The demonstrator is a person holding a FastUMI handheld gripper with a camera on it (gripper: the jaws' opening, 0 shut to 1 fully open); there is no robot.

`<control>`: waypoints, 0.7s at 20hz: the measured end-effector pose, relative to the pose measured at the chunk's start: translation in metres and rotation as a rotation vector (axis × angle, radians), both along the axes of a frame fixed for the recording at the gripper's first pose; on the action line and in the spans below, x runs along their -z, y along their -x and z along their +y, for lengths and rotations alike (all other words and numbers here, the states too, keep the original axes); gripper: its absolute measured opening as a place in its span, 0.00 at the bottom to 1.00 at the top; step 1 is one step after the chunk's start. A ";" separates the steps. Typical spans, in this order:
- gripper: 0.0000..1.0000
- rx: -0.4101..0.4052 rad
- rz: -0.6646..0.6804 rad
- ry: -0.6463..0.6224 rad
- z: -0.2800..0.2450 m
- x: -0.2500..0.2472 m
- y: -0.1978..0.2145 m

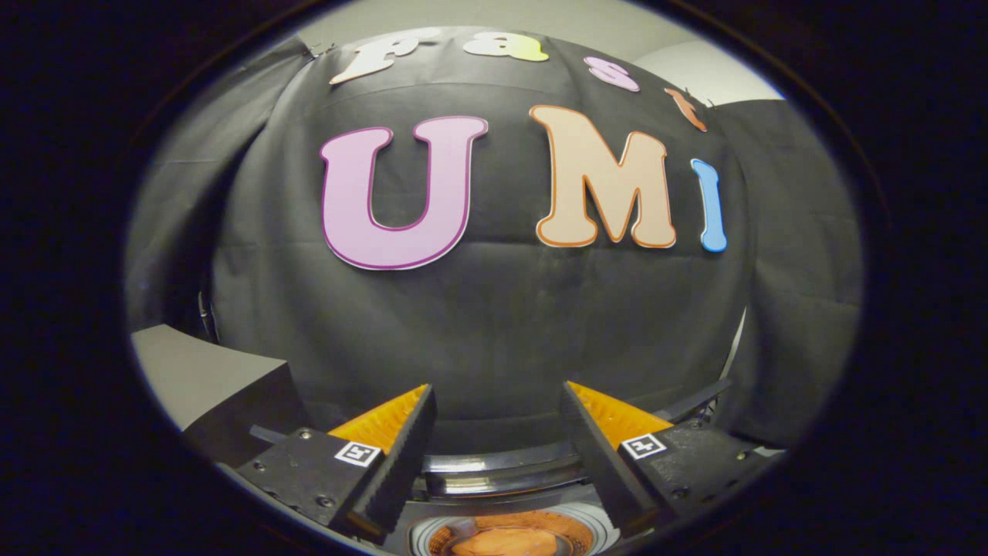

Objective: Put the clothes into the washing machine and then close the washing machine lid.

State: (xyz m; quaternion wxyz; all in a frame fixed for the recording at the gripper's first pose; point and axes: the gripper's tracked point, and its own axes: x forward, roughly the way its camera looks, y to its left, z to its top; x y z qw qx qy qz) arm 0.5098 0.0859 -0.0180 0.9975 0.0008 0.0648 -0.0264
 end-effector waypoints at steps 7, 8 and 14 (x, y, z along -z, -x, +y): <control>0.98 -0.007 -0.007 -0.003 -0.003 0.005 0.019; 0.98 -0.010 -0.006 -0.004 -0.003 0.007 0.021; 1.00 -0.035 0.060 -0.022 -0.006 0.030 0.030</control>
